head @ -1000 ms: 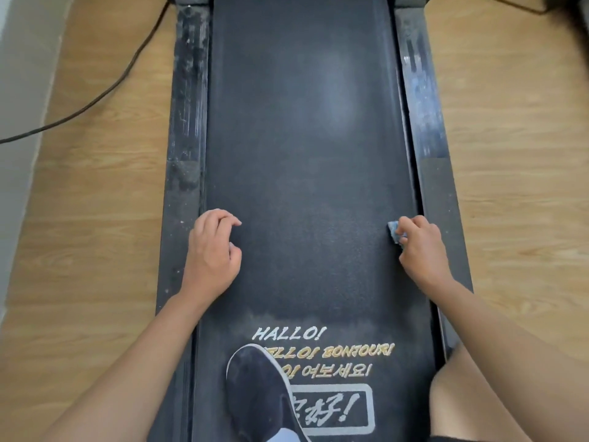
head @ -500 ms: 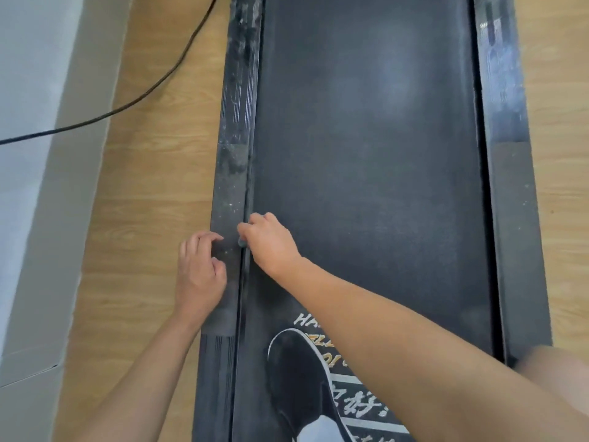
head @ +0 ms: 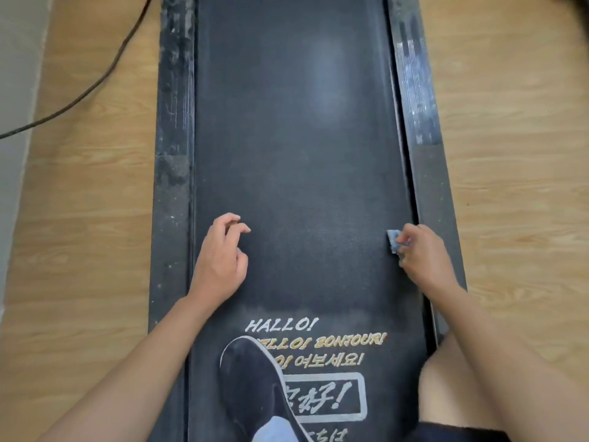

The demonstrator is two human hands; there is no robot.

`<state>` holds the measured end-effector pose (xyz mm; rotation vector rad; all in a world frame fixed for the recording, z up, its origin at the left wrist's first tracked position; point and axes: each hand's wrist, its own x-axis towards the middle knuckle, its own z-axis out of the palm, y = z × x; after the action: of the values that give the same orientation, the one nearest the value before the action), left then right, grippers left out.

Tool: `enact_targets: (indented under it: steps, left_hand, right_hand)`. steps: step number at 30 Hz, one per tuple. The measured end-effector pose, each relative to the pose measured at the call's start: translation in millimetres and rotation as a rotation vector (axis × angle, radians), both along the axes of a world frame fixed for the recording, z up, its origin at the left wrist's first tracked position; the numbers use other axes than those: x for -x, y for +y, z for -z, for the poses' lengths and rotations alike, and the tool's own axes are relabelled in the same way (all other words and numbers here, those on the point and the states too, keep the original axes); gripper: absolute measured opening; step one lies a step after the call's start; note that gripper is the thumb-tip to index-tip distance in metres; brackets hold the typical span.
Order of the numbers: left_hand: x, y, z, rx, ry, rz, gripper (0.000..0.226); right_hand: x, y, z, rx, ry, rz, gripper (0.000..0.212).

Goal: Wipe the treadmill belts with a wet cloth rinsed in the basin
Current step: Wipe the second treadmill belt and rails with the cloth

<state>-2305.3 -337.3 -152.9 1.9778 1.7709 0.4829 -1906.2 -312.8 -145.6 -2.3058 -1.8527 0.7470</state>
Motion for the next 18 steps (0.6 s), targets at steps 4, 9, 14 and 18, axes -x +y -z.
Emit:
enact_targets:
  steps: [4, 9, 14, 18]
  left_hand:
    - [-10, 0, 1, -0.029, -0.021, -0.007, 0.047]
    - [-5, -13, 3, -0.011, -0.053, -0.16, 0.054]
    - [28, -27, -7, -0.082, -0.056, -0.315, 0.046]
    - [59, -42, -14, -0.187, -0.035, -0.491, 0.049]
  right_hand:
    - [27, -7, -4, -0.045, 0.001, 0.076, 0.031]
    - [149, -22, 6, -0.049, 0.144, -0.22, 0.029]
    - [311, -21, 0, 0.005, 0.363, -0.388, 0.016]
    - [353, -18, -5, 0.086, 0.375, -0.521, 0.013]
